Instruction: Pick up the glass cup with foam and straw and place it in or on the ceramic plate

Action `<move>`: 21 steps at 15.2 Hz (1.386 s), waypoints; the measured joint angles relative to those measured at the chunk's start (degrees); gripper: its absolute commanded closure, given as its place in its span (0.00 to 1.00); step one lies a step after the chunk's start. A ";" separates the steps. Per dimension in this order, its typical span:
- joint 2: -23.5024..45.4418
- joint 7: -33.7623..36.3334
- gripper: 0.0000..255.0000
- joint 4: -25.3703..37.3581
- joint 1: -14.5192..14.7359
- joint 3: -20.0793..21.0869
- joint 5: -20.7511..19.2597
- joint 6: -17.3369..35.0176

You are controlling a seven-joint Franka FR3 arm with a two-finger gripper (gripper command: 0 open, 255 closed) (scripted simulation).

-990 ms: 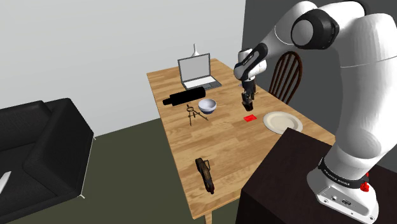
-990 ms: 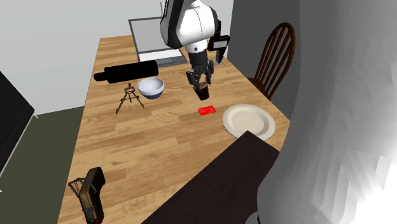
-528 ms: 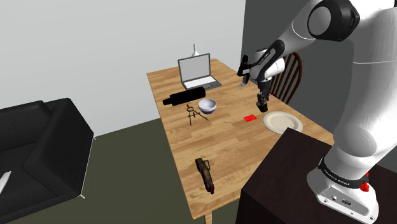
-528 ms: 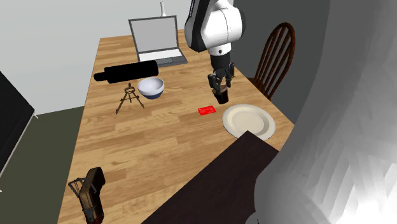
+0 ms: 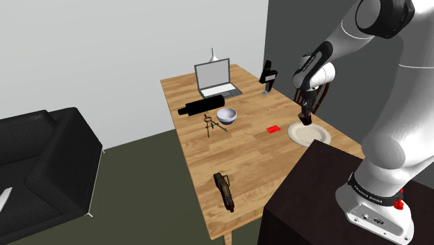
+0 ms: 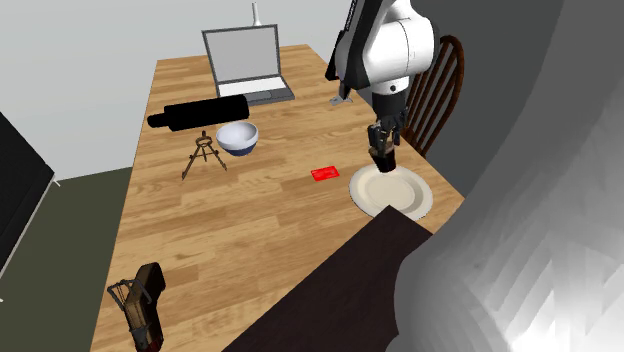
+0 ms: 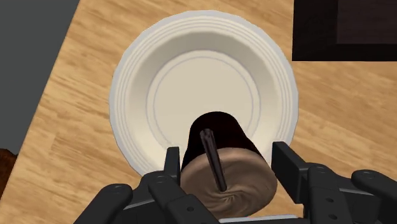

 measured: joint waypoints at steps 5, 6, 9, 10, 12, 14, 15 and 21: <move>1.28 -1.97 1.00 -1.93 -1.62 -0.84 -0.18 3.51; 1.93 -2.01 1.00 -2.01 -1.72 -0.77 -0.04 4.24; 2.65 -3.03 0.00 -2.11 -2.48 -0.14 1.35 5.86; 3.93 -4.72 0.00 -1.83 -3.76 1.13 3.85 8.30; 6.49 -9.33 0.00 -1.05 -7.55 5.09 10.39 13.64; 9.33 -15.10 0.00 -0.30 -12.98 10.85 17.75 19.43; 10.65 -17.56 0.00 0.50 -15.57 13.56 20.71 21.43; 15.98 -20.09 0.00 2.83 -18.63 17.46 24.18 26.09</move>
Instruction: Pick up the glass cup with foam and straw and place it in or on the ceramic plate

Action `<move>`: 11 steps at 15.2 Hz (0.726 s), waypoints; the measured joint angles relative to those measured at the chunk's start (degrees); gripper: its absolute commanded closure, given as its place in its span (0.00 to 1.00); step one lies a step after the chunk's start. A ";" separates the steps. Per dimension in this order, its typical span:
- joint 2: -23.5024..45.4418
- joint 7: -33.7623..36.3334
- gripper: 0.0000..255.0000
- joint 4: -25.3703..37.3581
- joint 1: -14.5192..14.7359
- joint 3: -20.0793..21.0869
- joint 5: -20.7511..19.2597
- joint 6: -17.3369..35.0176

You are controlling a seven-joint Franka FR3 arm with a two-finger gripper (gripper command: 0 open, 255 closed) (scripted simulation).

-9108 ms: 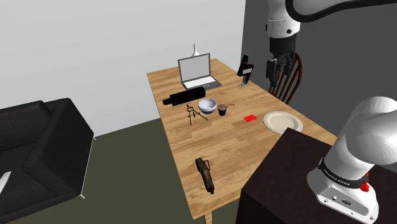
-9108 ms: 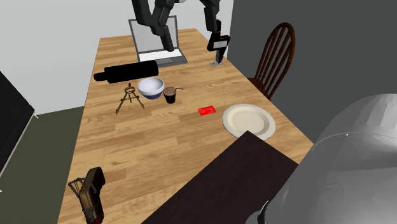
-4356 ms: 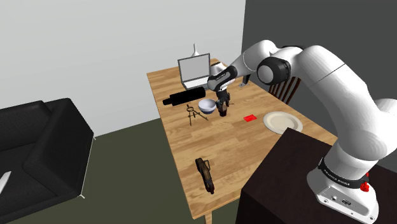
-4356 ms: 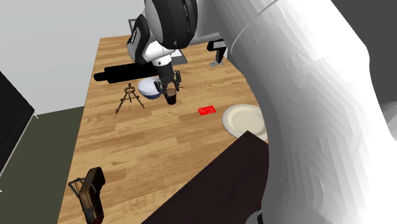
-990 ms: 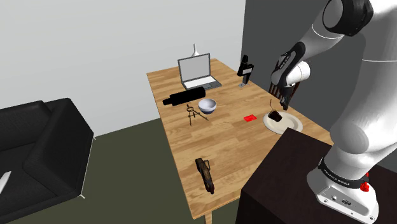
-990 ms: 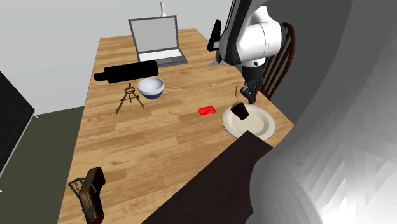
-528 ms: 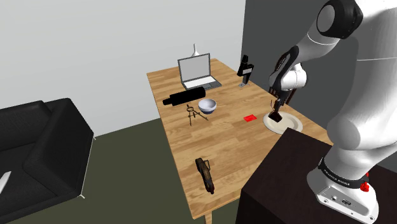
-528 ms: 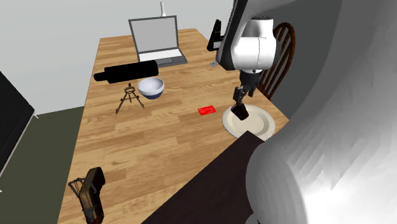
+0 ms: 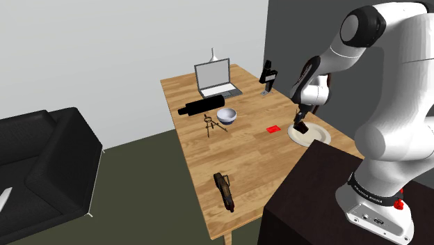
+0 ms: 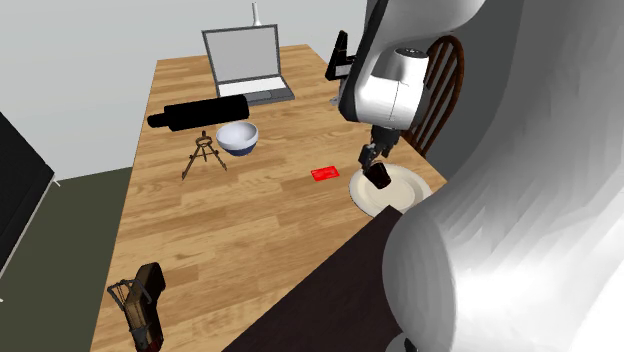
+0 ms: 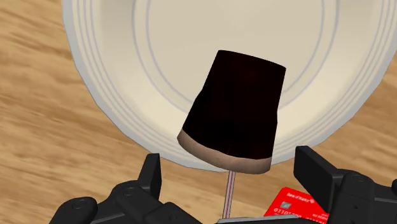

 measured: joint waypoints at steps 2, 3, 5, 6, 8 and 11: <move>1.78 -0.41 0.00 0.89 -0.50 0.43 0.23 0.91; 2.09 -0.45 0.00 0.98 -0.55 0.52 0.28 1.14; 2.33 -0.49 0.00 1.11 -0.60 0.58 0.31 1.27; 2.38 -0.50 0.00 1.13 -0.61 0.59 0.32 1.30; 2.41 -0.50 0.00 1.15 -0.62 0.60 0.32 1.32; 2.40 -0.50 1.00 1.16 -0.61 0.62 0.32 1.32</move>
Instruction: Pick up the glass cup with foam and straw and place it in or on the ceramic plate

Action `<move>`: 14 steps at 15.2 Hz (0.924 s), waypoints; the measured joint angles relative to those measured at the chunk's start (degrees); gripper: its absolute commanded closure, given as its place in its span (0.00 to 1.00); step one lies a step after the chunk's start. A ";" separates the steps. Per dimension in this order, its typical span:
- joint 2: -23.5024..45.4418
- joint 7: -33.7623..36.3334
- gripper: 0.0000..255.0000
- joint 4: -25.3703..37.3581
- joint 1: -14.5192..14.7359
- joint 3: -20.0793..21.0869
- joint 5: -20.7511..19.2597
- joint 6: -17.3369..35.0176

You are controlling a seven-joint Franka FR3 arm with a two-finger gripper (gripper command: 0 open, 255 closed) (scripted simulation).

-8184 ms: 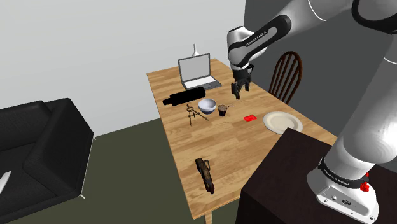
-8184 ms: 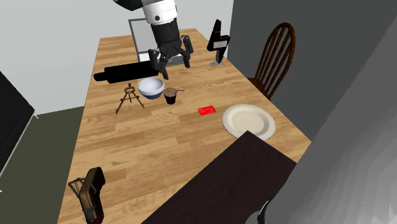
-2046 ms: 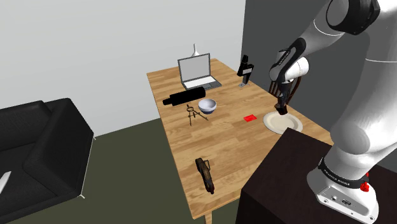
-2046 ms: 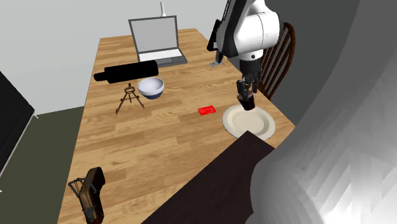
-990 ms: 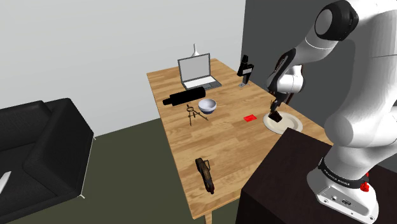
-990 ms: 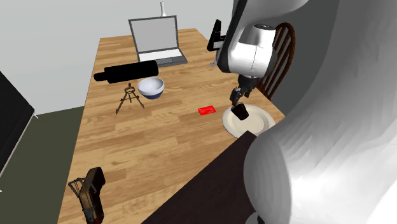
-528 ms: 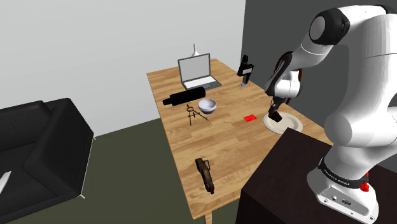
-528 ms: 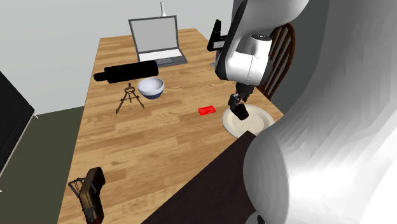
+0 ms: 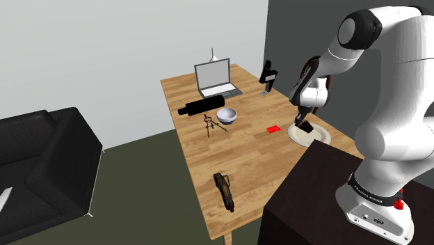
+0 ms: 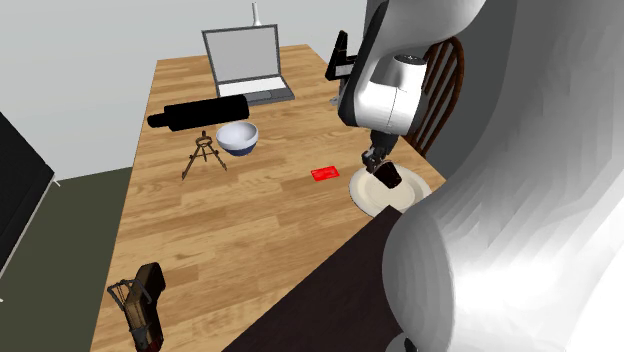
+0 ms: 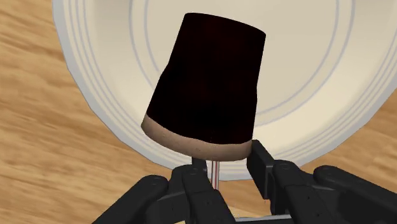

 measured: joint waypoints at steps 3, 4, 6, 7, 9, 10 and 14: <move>0.01 0.00 1.00 0.01 -0.01 -0.01 0.00 0.00; 0.01 0.00 1.00 0.01 0.00 -0.01 0.00 0.00; 0.01 0.00 1.00 0.01 0.00 -0.01 0.00 0.00; 0.02 0.00 1.00 0.01 0.00 -0.01 0.00 0.00; -0.31 0.09 1.00 -0.09 0.10 -0.12 -0.05 -0.26; -0.93 0.13 1.00 -0.34 0.15 -0.26 -0.13 -0.64; -2.97 2.70 0.00 -2.38 1.53 -2.53 0.05 -1.04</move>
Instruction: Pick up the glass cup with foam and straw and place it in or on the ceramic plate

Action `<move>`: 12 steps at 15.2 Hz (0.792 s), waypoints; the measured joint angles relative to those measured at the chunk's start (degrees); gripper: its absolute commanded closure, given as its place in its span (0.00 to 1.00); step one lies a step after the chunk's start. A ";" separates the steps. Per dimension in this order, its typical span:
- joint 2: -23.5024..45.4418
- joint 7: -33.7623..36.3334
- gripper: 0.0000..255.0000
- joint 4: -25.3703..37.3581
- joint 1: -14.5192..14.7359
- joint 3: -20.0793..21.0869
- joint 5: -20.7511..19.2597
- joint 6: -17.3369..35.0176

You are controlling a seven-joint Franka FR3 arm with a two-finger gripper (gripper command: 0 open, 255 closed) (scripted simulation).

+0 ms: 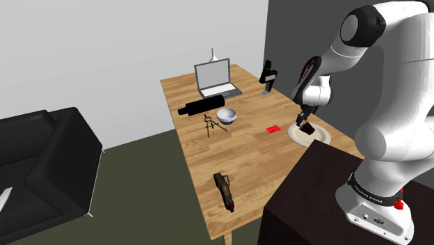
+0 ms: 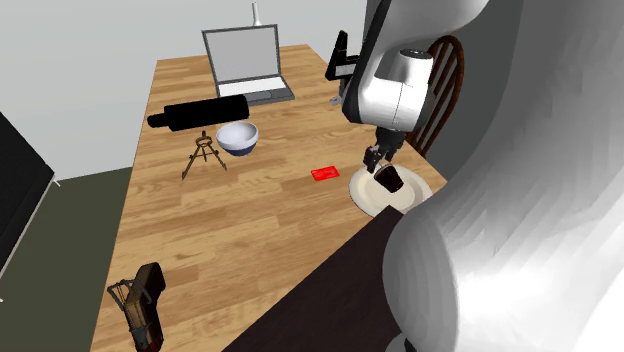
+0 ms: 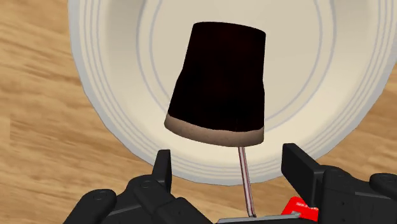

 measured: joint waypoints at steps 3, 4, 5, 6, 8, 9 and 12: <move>-3.81 6.44 0.00 -3.54 3.95 -5.38 -0.40 -1.31; -3.81 7.30 0.00 -3.77 4.30 -5.91 -0.33 -1.22; -3.53 7.57 0.00 -3.81 4.28 -6.03 -0.18 -0.98; -2.88 7.63 0.00 -3.68 4.14 -5.87 0.06 -0.50; -1.43 7.37 0.00 -3.17 3.60 -5.30 0.52 0.44; -0.42 7.37 0.00 -2.64 3.44 -4.95 0.75 0.93; 1.61 6.79 0.00 -1.81 2.53 -3.94 1.25 2.22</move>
